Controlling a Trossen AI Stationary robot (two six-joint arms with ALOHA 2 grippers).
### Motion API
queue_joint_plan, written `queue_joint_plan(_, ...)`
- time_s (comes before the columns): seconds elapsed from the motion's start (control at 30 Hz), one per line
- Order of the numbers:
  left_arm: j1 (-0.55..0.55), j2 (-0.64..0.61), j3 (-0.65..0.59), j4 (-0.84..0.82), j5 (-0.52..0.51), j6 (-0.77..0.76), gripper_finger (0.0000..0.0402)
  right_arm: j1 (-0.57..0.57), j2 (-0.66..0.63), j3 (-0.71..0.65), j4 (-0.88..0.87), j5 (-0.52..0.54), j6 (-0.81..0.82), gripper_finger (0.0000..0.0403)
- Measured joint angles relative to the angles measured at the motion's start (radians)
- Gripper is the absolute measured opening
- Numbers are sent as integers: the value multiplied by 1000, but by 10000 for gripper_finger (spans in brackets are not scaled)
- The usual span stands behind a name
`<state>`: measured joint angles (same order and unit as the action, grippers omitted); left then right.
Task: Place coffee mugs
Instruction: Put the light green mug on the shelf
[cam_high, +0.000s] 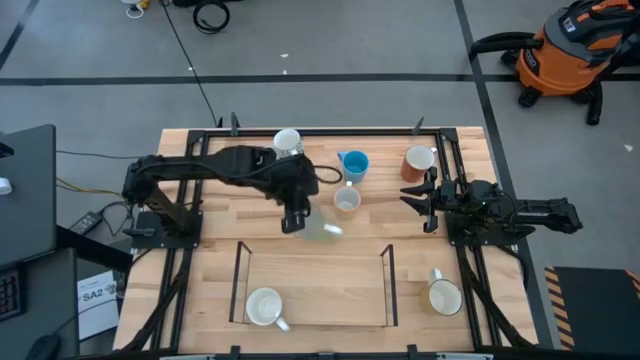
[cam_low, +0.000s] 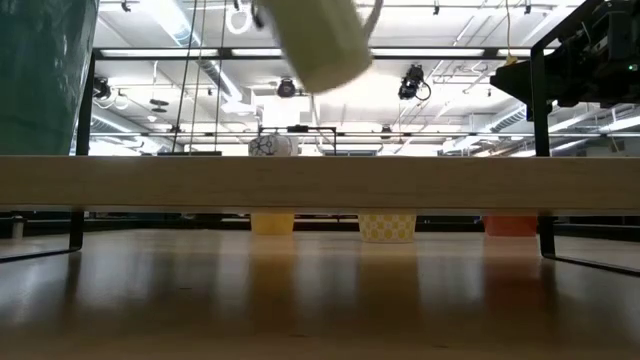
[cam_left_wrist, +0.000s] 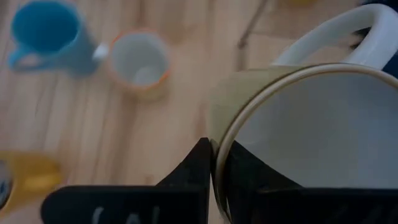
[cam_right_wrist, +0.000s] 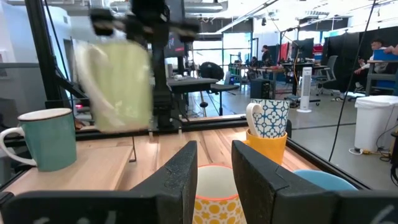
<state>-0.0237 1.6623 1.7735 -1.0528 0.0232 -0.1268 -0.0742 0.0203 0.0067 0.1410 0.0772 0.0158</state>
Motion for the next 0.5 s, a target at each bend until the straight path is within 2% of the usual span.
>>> queue_joint_plan(0.23, -130, 15, 102, 17, 1, -22, 29, 0, 0, 0, 0, 0, 0, 105)
queue_joint_plan(0.5, -258, 67, 115, 50, 3, -25, 29, -1, 0, 0, -10, 8, 0, 105)
